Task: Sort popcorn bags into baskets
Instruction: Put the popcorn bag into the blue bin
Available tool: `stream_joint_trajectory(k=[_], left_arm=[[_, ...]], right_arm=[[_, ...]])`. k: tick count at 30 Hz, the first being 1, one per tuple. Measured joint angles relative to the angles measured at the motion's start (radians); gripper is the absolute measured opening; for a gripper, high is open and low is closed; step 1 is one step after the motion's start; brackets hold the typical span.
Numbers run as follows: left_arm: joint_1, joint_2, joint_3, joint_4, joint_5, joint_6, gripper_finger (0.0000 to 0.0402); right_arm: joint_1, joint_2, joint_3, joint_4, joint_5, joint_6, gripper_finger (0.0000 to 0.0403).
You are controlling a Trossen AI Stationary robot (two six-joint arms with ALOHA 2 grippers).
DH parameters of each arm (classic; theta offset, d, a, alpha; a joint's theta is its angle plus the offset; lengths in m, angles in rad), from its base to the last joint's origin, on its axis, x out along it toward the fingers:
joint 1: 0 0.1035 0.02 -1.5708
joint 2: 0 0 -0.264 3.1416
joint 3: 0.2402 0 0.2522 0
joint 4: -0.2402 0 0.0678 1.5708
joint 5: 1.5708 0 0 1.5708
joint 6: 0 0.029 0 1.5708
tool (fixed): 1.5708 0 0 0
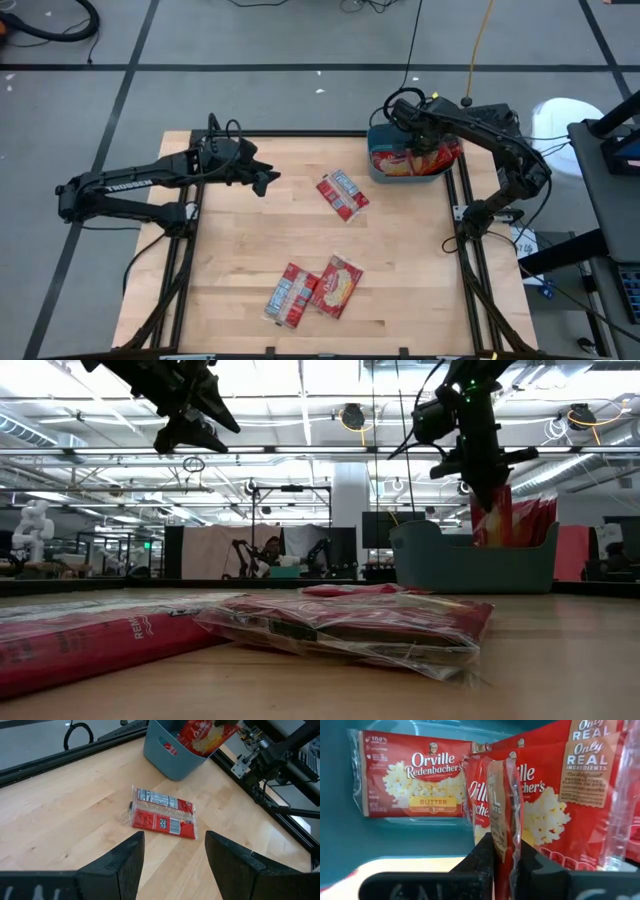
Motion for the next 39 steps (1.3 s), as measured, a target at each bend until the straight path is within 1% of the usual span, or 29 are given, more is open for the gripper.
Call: stream_joint_trajectory(k=[3,6,13,20,26,31,35,39], left_arm=[[0.0,0.0,0.0,0.0,0.0,0.0,0.0212],[0.0,0.0,0.0,0.0,0.0,0.0,0.0212],[0.0,0.0,0.0,0.0,0.0,-0.001,0.0212],[0.0,0.0,0.0,-0.001,0.001,-0.012,0.0212],[0.0,0.0,0.0,-0.006,0.002,-0.027,0.0212],[0.0,0.0,0.0,-0.007,0.002,-0.024,0.0212],[0.0,0.0,0.0,-0.037,0.002,-0.027,0.0212],[0.0,0.0,-0.002,-0.082,0.001,-0.027,0.0212]], right_arm=[[0.0,0.0,-0.009,0.023,0.0,0.032,0.0022],[0.0,0.0,-0.009,0.036,0.003,0.034,0.0038],[0.0,0.0,-0.009,0.039,0.049,0.041,0.0094],[0.0,-0.021,-0.009,0.034,0.049,0.041,0.0148],[0.0,-0.118,-0.009,0.055,0.024,0.037,0.0183],[0.012,-0.232,-0.009,0.079,0.023,0.067,0.02],[0.058,-0.331,-0.009,0.107,0.021,0.11,0.0201],[0.154,-0.409,-0.009,0.2,-0.004,0.139,0.0201]])
